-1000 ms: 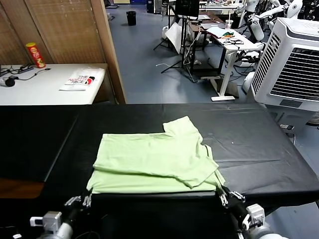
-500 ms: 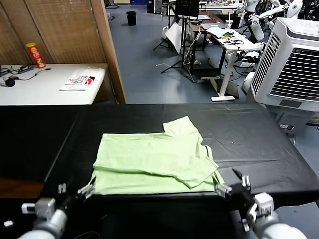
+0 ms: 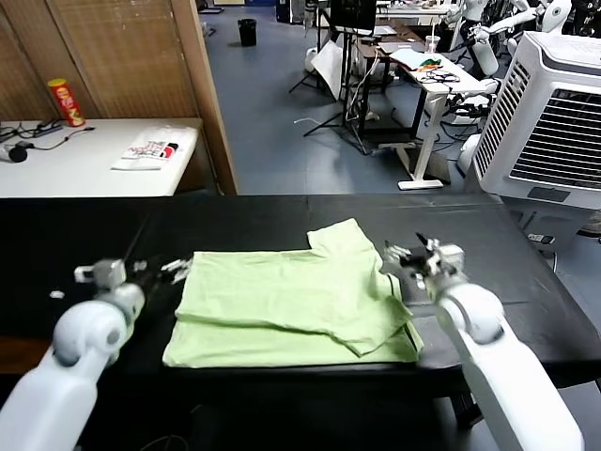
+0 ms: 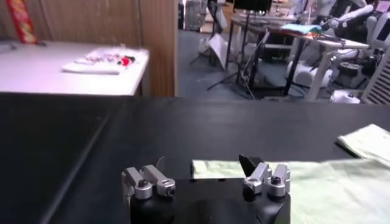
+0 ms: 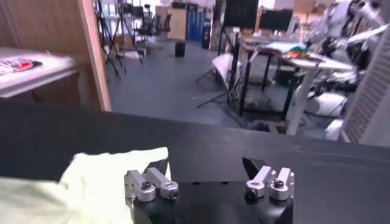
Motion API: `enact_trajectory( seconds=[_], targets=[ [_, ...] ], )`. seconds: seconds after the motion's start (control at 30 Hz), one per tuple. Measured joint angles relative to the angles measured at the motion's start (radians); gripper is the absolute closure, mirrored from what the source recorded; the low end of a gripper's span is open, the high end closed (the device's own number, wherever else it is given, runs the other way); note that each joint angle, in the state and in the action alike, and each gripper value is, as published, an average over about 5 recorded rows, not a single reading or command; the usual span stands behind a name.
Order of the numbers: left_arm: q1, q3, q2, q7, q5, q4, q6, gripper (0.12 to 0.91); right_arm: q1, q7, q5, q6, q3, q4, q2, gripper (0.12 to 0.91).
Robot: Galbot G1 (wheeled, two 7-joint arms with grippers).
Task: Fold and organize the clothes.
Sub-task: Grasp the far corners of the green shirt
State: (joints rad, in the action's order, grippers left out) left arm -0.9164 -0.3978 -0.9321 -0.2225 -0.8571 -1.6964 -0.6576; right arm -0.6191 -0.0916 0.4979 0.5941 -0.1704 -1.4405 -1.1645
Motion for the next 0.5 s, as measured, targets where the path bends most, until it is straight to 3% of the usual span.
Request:
enact_trajectory(
  seconds=[0.2, 0.5],
  targets=[
    [0.108, 0.067, -0.030, 0.017, 0.000, 0.148, -0.035, 0.232, 0.135, 0.056, -0.040, 0.002, 0.073, 0.202, -0.075, 0.227],
    [0.140, 0.084, -0.055, 0.052, 0.003, 0.232, -0.032, 0.232, 0.207, 0.066, -0.074, 0.014, 0.105, 0.350, -0.143, 0.233]
  ],
)
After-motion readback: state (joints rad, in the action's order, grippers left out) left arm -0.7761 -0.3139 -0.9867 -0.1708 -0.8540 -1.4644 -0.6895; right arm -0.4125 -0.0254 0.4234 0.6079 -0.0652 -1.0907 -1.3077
